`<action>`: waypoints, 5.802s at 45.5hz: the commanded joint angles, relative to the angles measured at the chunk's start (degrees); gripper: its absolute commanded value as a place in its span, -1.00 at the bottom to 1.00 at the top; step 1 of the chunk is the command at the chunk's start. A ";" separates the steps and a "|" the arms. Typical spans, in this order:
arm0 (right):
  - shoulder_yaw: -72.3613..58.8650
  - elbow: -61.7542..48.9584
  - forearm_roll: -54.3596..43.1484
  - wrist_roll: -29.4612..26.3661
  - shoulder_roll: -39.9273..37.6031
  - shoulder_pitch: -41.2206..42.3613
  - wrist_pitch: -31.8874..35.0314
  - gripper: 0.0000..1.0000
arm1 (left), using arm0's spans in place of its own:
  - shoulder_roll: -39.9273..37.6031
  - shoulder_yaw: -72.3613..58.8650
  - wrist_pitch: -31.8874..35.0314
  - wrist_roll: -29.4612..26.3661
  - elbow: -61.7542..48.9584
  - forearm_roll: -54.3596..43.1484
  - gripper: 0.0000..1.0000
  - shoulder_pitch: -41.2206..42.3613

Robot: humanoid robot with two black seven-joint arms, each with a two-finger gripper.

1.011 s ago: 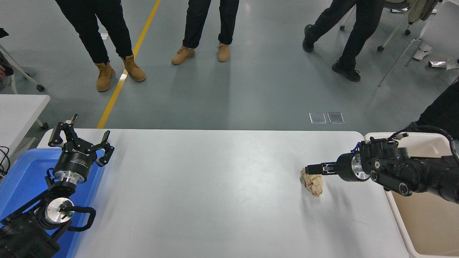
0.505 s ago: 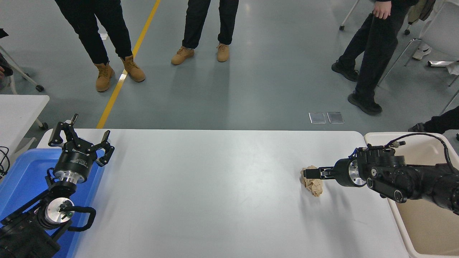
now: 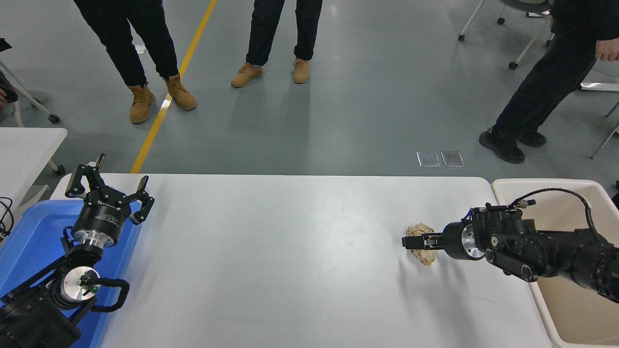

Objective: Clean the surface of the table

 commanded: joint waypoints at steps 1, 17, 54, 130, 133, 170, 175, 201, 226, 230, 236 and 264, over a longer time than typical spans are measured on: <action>-0.01 -0.87 -0.15 0.00 0.12 -0.83 -0.77 0.60 | 0.00 0.00 0.00 0.00 0.00 -0.02 0.98 0.00; -4.49 -0.87 -0.07 0.09 0.03 -1.19 -2.26 0.10 | 0.00 0.00 0.00 0.00 0.00 -0.02 0.98 0.00; -3.70 -0.34 1.60 5.10 -1.90 -0.57 -2.09 -1.00 | 0.00 0.00 0.00 0.00 0.00 -0.02 0.98 0.00; 20.21 12.93 33.85 9.05 -38.81 8.57 11.36 -1.00 | 0.00 0.00 0.00 0.00 0.00 -0.02 0.98 0.00; 20.21 11.71 36.75 8.88 -39.43 6.99 11.36 -1.00 | 0.00 0.00 0.00 0.00 0.00 -0.02 0.98 0.00; 19.15 -15.72 43.44 8.61 -32.14 -8.66 11.36 -1.00 | 0.00 0.00 0.00 0.00 0.00 0.06 0.98 0.00; 18.71 -18.44 42.82 8.53 -30.82 -9.97 11.18 -1.00 | 0.00 0.00 0.00 0.00 0.00 -0.02 0.98 0.00; 12.56 -27.41 42.65 5.54 -20.72 -14.98 6.62 -1.00 | 0.00 0.00 0.00 0.00 0.00 -0.02 0.98 0.00; 7.11 -31.72 42.65 5.27 -12.54 -20.26 2.22 -1.00 | 0.00 0.00 0.00 0.00 0.00 -0.02 0.98 0.00; 7.11 -31.81 42.56 5.10 -12.19 -20.52 2.13 -1.00 | 0.00 0.00 0.00 0.00 0.00 0.06 0.98 0.00; 7.11 -31.90 42.12 4.48 -11.75 -20.87 2.04 -1.00 | 0.00 0.00 0.00 0.00 0.00 -0.02 0.98 0.00; 7.11 -31.90 41.77 4.40 -10.43 -21.58 1.60 -1.00 | 0.00 0.00 0.00 0.00 0.00 0.06 0.98 0.00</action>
